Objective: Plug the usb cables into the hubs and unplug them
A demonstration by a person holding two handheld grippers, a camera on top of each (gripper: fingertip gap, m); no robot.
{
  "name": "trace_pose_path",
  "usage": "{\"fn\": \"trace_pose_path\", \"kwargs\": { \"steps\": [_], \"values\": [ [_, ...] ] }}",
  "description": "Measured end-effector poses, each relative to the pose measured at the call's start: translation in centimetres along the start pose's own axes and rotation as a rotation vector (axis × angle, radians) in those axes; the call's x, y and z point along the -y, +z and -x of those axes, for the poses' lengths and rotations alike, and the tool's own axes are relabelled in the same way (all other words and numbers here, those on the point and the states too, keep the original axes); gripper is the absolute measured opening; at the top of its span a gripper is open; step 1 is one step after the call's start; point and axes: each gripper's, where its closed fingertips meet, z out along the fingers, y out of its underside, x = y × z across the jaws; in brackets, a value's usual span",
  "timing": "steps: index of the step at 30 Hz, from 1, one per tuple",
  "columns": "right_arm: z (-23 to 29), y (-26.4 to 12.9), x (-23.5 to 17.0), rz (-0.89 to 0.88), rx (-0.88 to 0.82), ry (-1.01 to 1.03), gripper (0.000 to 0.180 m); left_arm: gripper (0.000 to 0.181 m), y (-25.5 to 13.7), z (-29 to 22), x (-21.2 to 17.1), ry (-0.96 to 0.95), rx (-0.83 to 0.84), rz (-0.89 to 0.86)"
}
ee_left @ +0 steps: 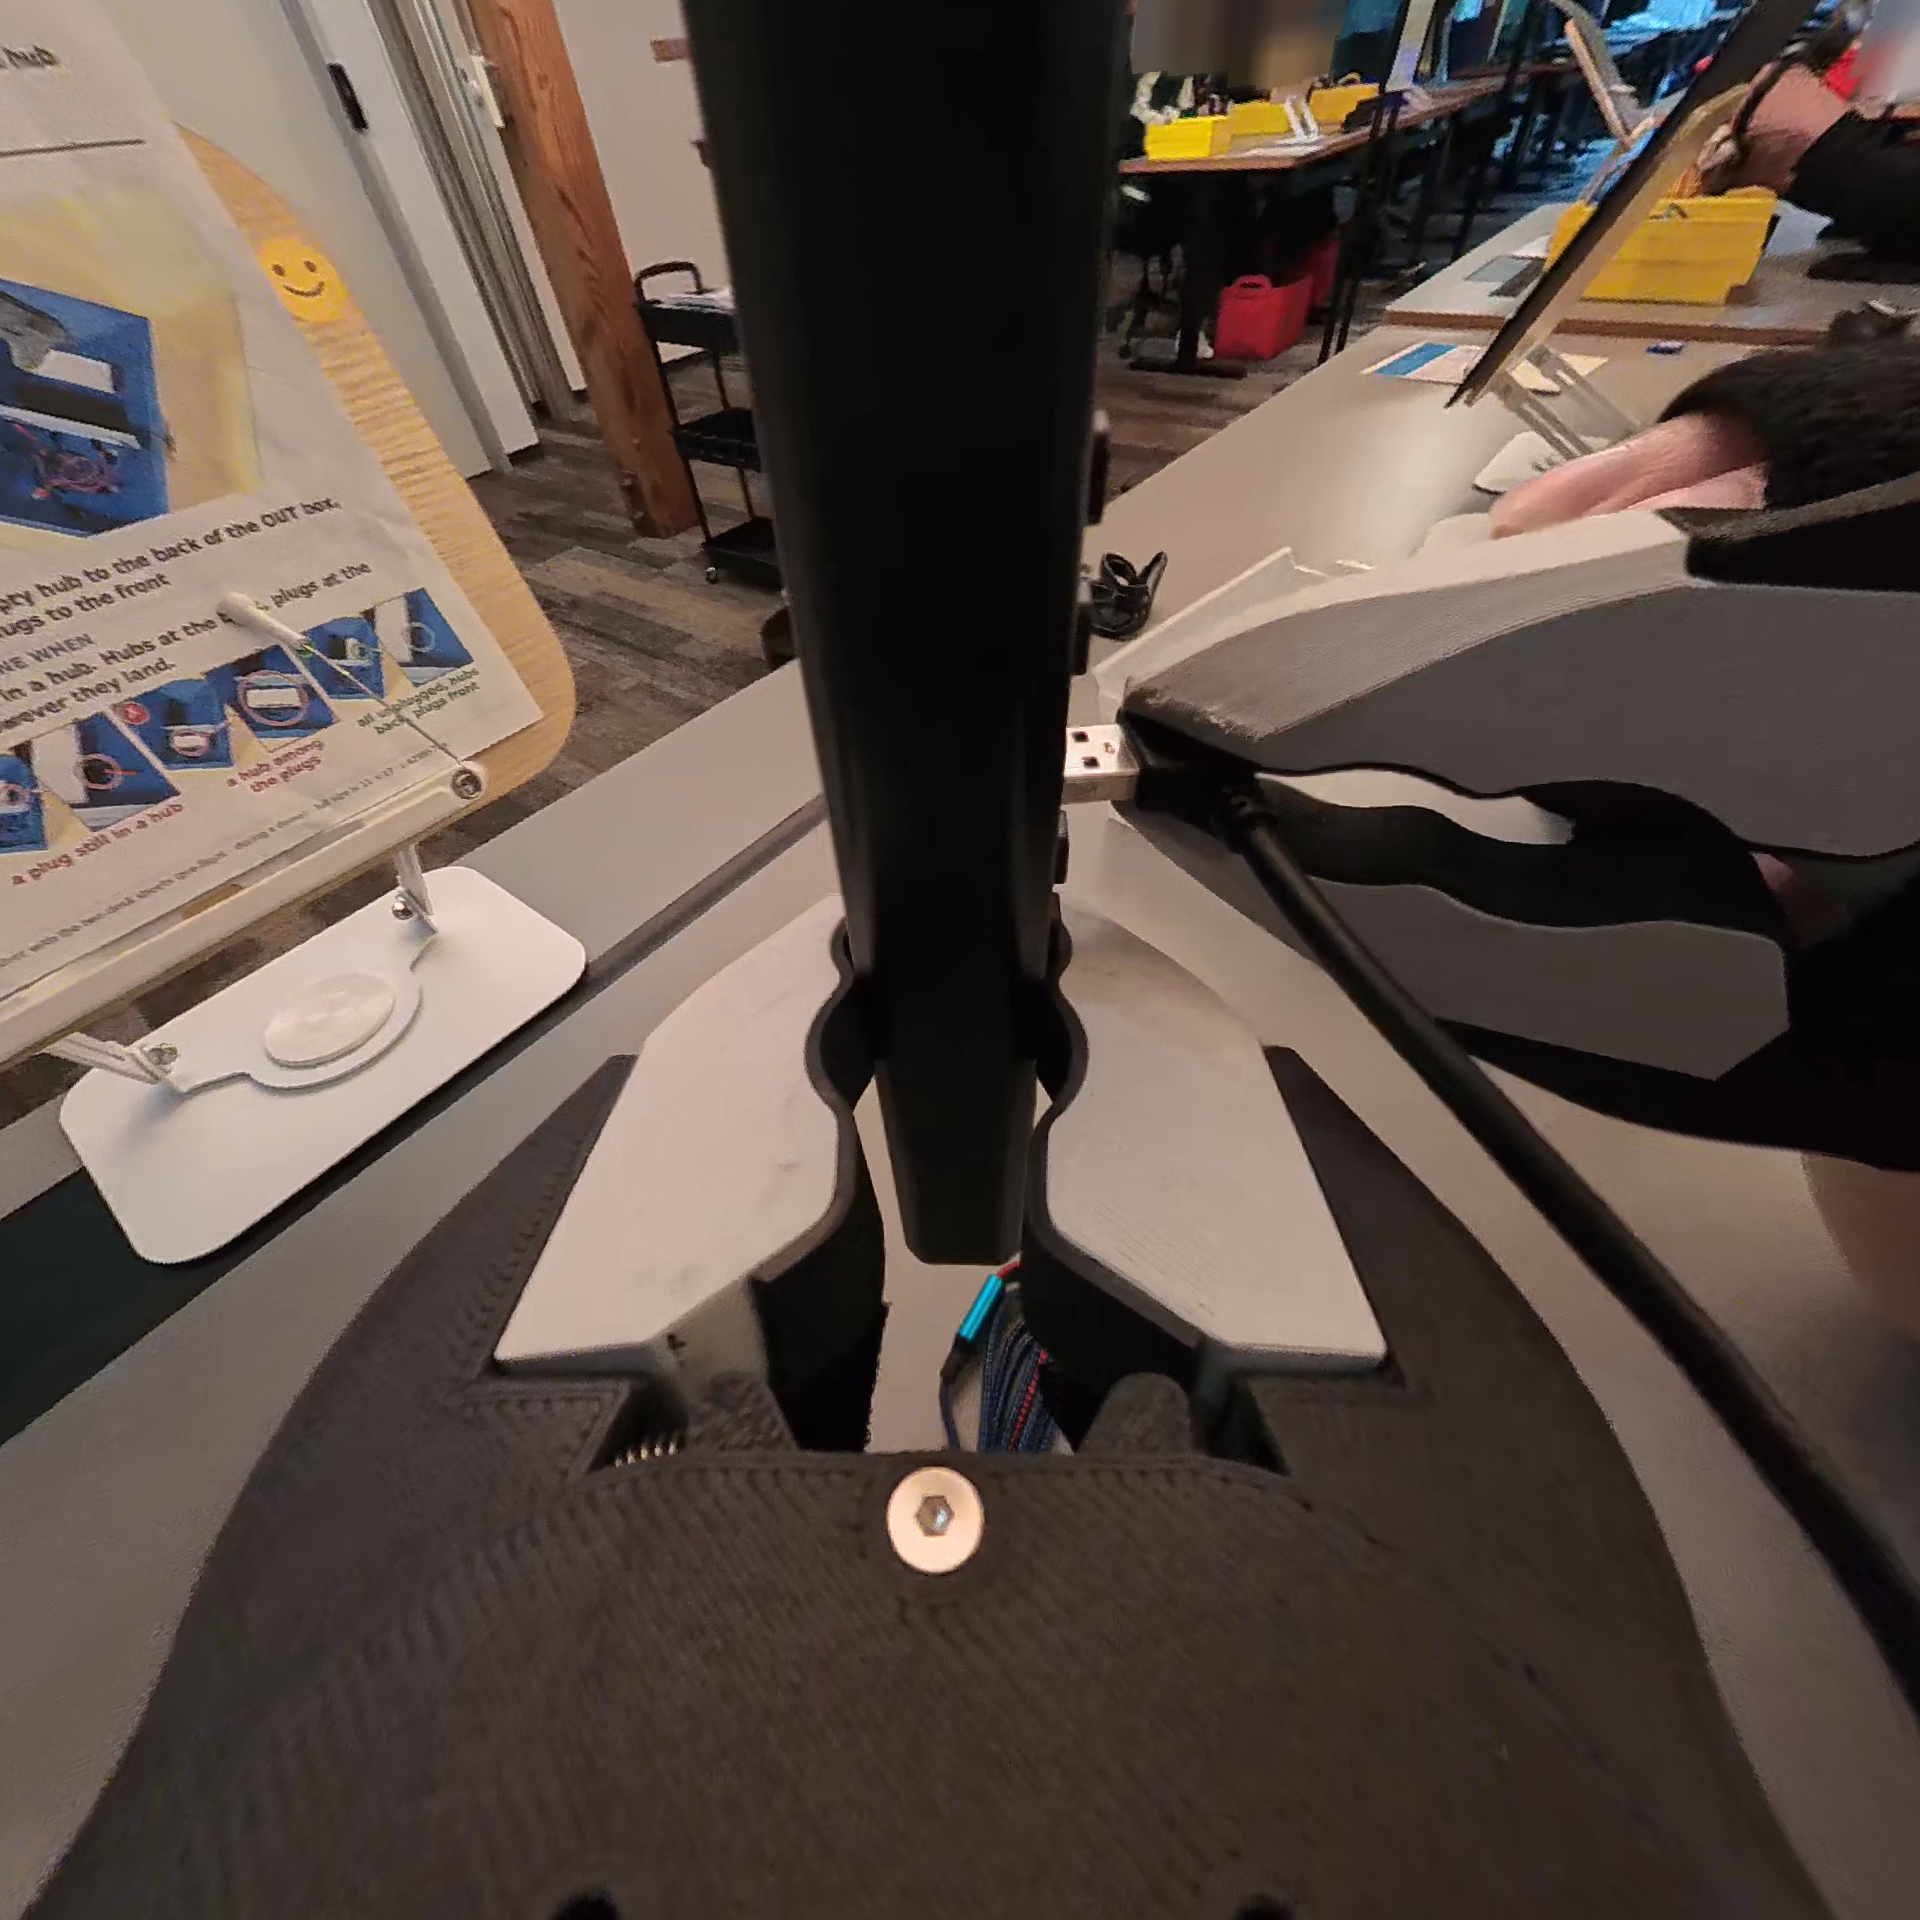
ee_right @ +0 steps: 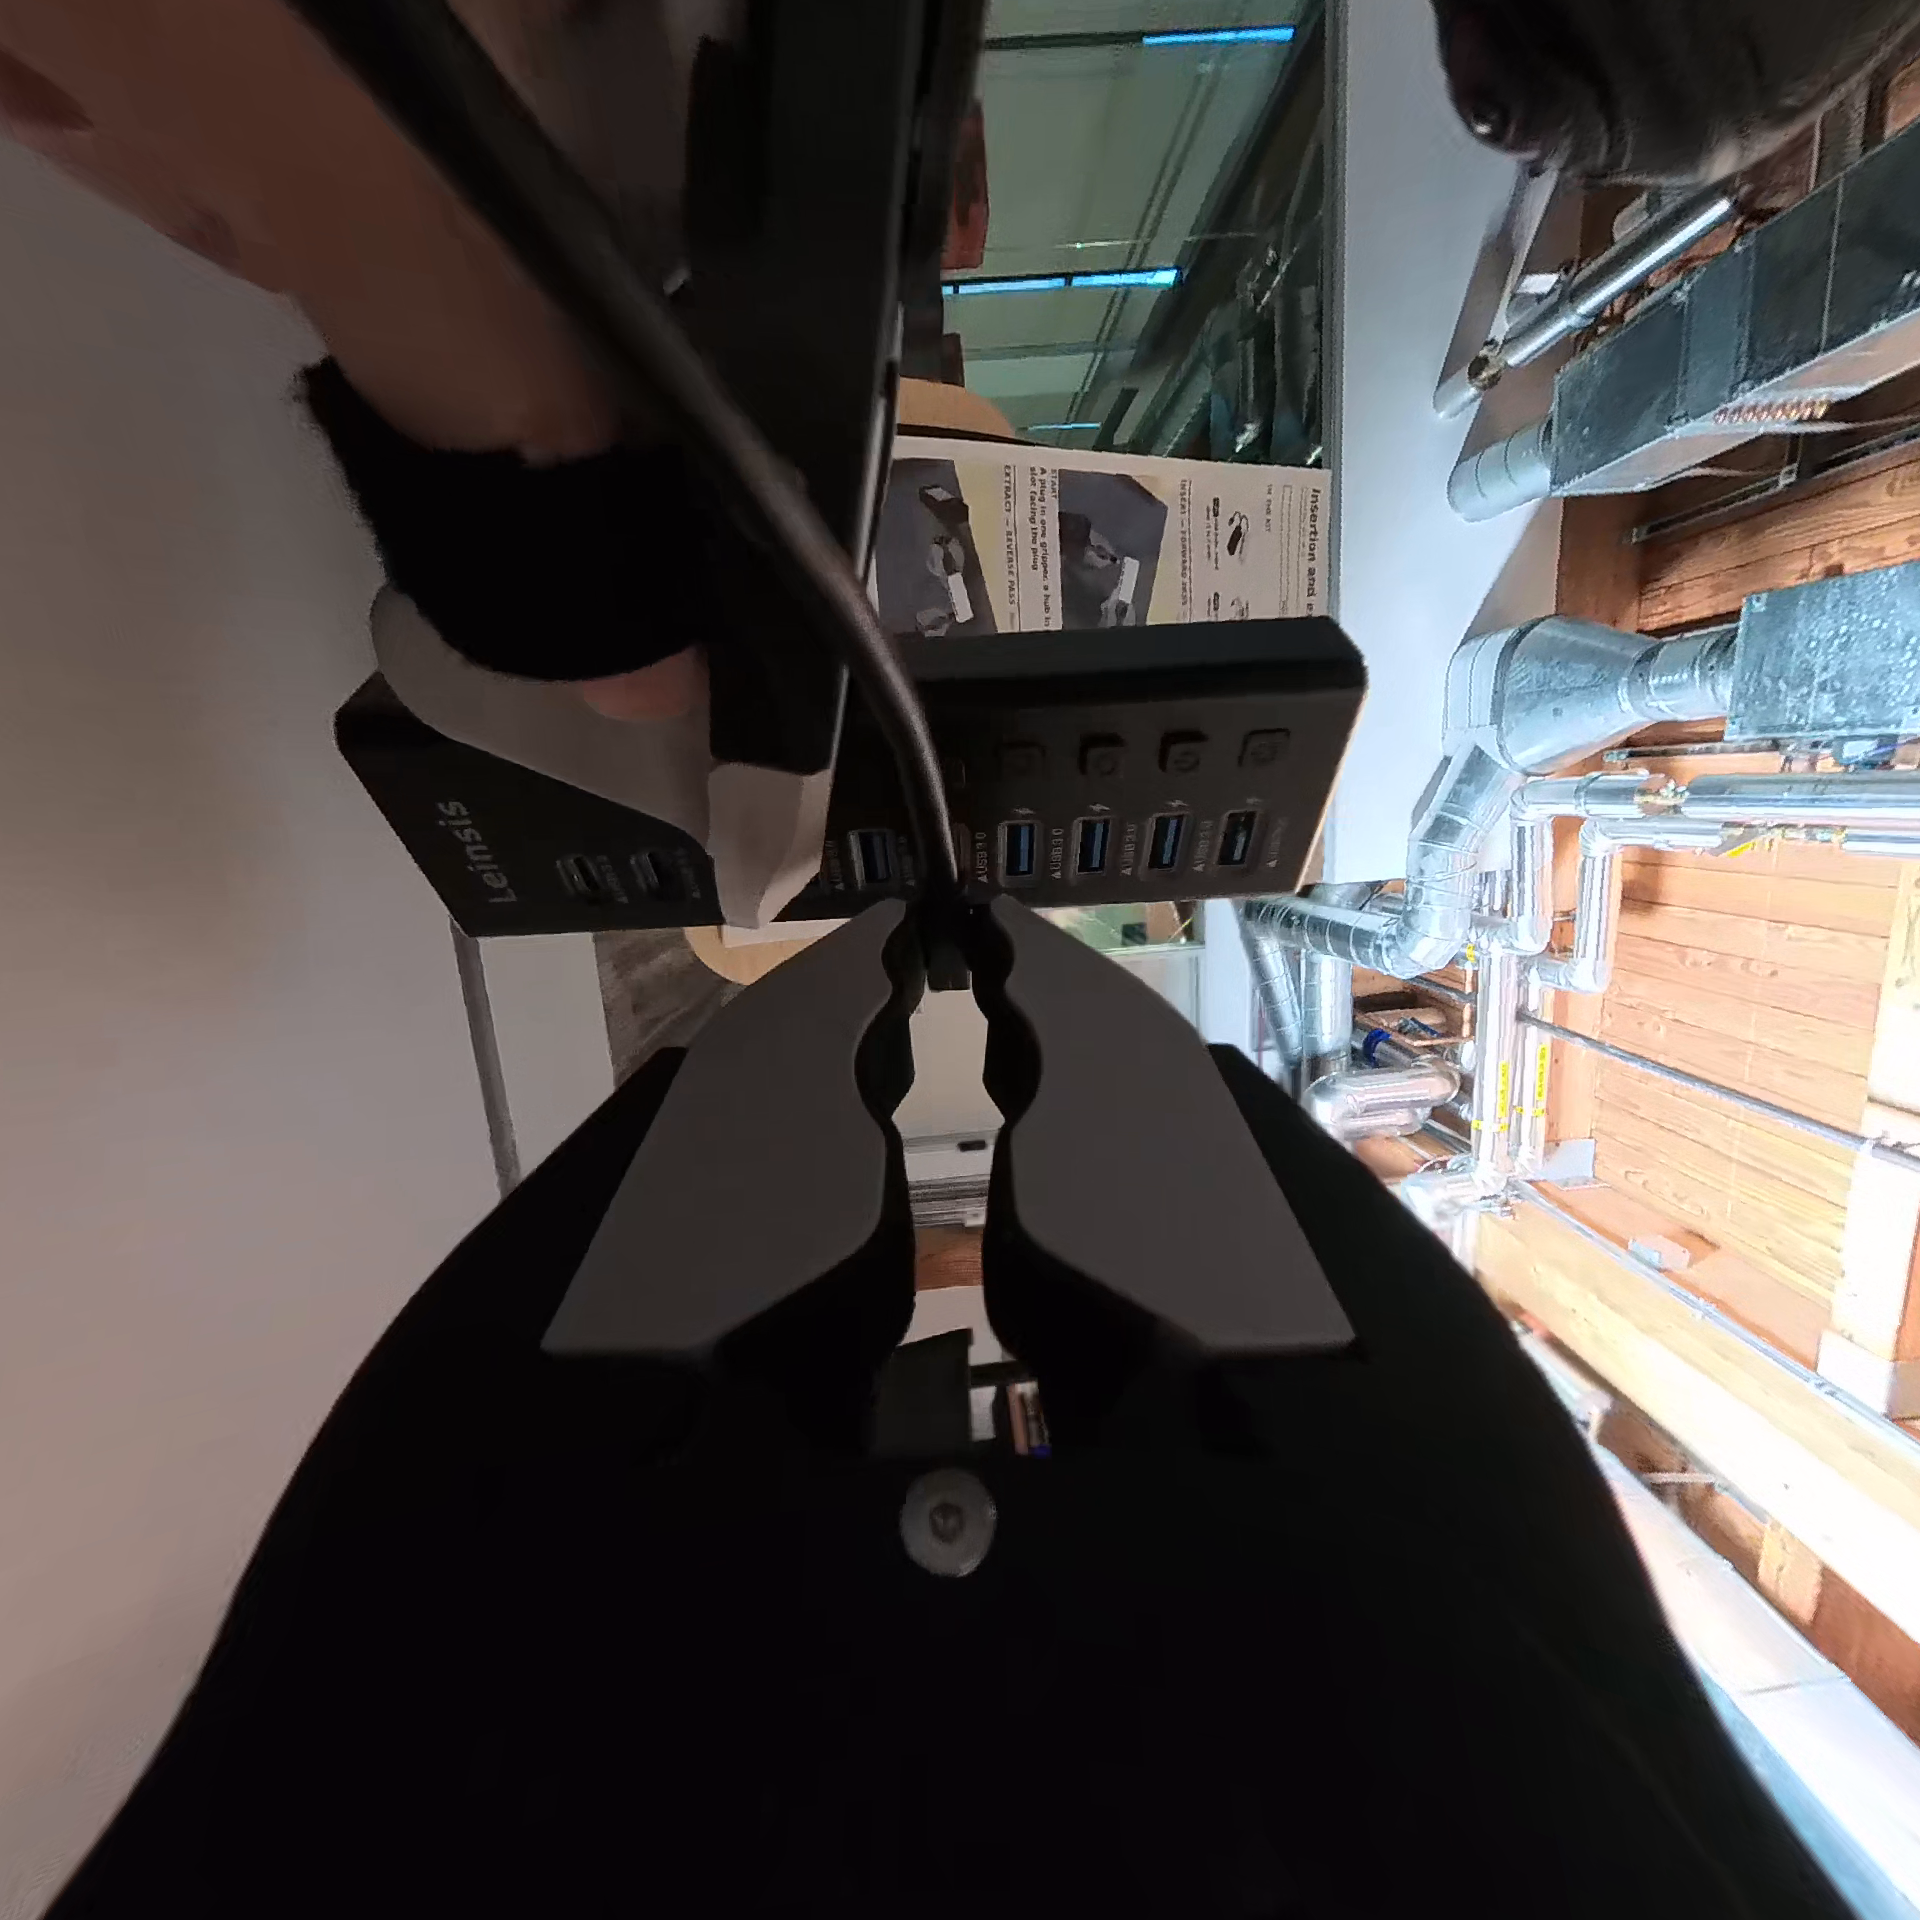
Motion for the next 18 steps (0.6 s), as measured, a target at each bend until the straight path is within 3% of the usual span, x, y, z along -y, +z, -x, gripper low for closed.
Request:
{"fn": "trace_pose_path", "kwargs": {
  "steps": [12, 18],
  "values": [
    [0.21, 0.22, -0.44, 0.036, 0.025, 0.063, 0.009, 0.027, 0.07, 0.12, -0.04, 0.092, 0.052, 0.003],
    [0.27, 0.51, -0.43, 0.02, -0.009, 0.064, 0.009, 0.027, 0.15, -0.24, -0.09, 0.047, -0.008, -0.013]
  ]
}}
